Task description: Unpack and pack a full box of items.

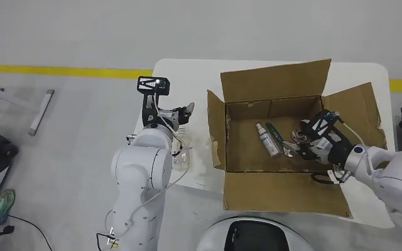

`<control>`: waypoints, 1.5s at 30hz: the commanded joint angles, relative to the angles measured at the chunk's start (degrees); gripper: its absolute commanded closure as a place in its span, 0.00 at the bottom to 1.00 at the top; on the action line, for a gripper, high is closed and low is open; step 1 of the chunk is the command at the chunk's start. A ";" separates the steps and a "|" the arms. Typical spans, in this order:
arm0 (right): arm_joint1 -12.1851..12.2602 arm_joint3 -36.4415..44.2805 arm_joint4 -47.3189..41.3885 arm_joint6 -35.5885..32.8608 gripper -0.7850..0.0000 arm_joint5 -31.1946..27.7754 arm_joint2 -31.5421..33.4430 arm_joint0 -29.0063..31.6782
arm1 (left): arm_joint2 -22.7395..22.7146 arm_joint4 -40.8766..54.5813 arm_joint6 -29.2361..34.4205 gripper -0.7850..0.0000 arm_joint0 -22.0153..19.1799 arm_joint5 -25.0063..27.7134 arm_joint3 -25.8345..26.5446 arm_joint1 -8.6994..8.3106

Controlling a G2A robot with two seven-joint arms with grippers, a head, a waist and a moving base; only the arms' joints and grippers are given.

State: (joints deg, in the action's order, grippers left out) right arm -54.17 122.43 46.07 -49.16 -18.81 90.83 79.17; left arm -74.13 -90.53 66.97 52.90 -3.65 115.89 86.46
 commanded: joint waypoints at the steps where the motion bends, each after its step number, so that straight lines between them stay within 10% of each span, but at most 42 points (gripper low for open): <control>1: 0.00 0.03 -0.10 0.05 1.00 -0.02 0.12 -0.01 | 0.01 -0.01 0.01 0.00 0.00 0.00 0.00 0.00; 13: -0.10 0.01 3.92 0.53 1.00 2.27 -1.66 -0.12 | 0.01 -0.01 0.01 0.00 0.00 0.00 0.00 0.00; 26: -5.33 -10.14 31.19 -15.58 1.00 33.49 -33.55 -22.31 | 0.01 -0.01 0.01 0.00 0.00 0.00 0.00 0.00; 42: -6.36 -13.33 31.75 -12.60 1.00 33.84 -35.45 -20.92 | 0.01 -0.01 0.01 0.00 0.00 0.00 0.00 0.00; 45: -7.23 -15.75 31.31 -11.48 0.75 34.66 -36.97 -22.01 | 0.01 -0.01 0.01 0.00 0.00 0.00 0.00 0.00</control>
State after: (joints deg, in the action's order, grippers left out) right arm -61.08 107.64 77.48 -60.95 15.47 54.40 57.61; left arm -74.12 -90.54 66.98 52.89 -3.65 115.89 86.46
